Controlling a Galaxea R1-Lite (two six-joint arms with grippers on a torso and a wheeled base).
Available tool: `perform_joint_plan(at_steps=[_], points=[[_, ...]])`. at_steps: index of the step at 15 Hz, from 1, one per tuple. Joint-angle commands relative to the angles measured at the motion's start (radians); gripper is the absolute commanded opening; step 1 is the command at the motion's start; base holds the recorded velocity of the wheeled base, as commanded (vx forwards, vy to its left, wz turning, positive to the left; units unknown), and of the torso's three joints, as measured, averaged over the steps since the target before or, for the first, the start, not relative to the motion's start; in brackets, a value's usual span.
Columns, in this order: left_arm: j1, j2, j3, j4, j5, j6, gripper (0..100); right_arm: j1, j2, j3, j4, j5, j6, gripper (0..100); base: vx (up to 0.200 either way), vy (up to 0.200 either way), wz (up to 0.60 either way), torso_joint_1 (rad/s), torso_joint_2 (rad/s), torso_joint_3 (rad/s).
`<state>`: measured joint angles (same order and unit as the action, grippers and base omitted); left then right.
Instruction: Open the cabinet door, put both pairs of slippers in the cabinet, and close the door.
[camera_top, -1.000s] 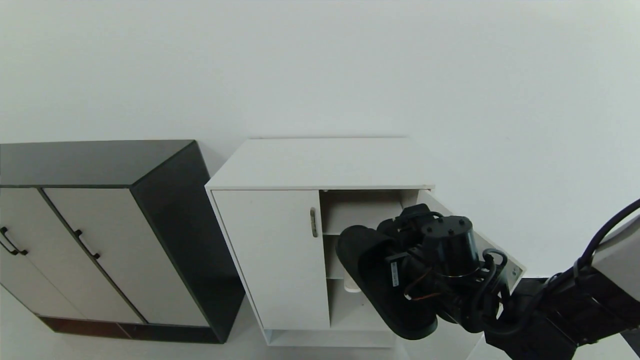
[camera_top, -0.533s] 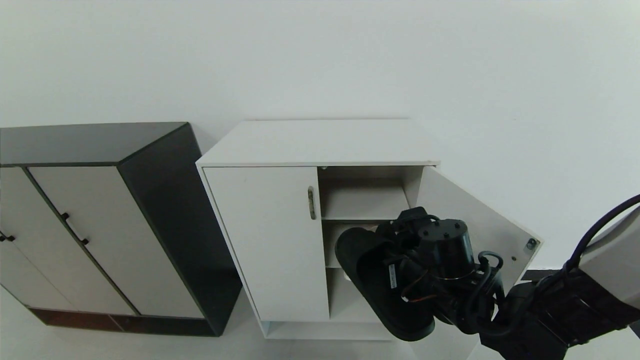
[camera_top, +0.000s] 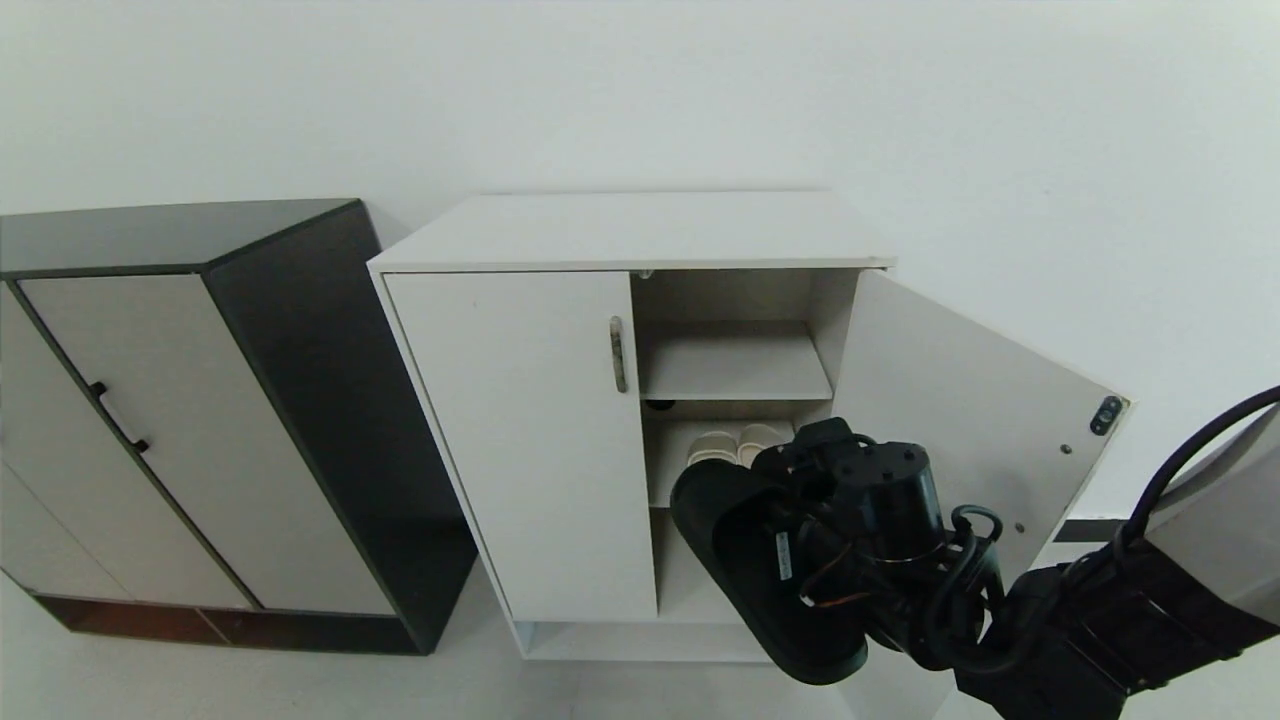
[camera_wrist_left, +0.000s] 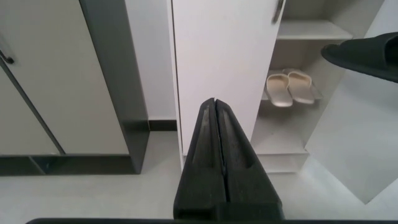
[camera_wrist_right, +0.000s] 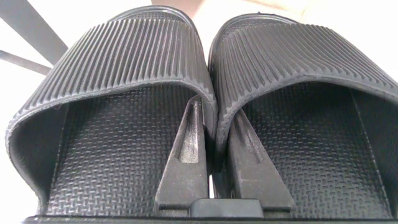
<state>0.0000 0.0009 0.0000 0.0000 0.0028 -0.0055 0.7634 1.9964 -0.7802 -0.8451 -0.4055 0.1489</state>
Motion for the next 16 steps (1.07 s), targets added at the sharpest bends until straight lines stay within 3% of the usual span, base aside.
perform_joint_plan(at_steps=[1,13,16], points=[[0.0,0.001,0.0,0.0,0.0,-0.001,0,0.001,0.005,0.001,0.0,0.001,0.0,0,0.0,0.0,0.0,-0.144,0.48,0.334],[0.0,0.001,0.0,0.0,0.0,-0.001,0,0.001,0.027,0.006,-0.026,-0.012,-0.006,0,0.0,0.0,0.0,-0.086,0.45,0.356],[0.0,0.001,0.0,0.0,0.0,-0.001,0,0.001,0.027,0.006,-0.026,-0.012,-0.006,0,0.0,0.0,0.0,-0.002,0.12,0.102]])
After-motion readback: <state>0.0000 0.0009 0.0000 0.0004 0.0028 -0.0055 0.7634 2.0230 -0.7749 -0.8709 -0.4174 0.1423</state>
